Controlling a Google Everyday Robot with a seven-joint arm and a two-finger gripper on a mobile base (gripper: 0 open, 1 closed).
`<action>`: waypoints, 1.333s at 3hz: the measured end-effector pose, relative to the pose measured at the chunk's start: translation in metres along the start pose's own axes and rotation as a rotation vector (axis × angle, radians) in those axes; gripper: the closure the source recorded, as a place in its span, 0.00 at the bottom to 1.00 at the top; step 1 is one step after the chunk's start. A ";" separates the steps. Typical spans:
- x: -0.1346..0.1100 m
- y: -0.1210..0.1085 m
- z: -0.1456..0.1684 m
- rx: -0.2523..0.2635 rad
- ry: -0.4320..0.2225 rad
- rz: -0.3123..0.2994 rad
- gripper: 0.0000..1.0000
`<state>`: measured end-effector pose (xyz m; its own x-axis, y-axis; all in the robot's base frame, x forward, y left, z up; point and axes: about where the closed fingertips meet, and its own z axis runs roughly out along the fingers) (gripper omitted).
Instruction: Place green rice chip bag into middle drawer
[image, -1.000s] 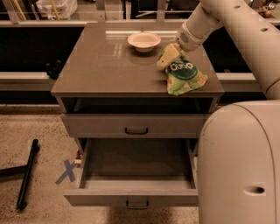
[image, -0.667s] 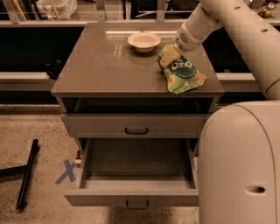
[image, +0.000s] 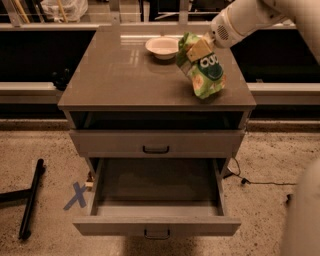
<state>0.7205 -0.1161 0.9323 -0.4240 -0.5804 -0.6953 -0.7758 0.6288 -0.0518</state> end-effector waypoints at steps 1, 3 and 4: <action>-0.008 0.035 -0.038 -0.010 -0.078 -0.089 1.00; 0.007 0.048 -0.039 -0.043 -0.056 -0.105 1.00; 0.028 0.070 -0.050 -0.068 -0.062 -0.099 1.00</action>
Offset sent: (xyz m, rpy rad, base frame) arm -0.0326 0.0052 0.0266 0.0220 -0.0744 0.0584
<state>0.6310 -0.1143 0.9451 -0.3160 -0.6035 -0.7321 -0.8434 0.5321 -0.0746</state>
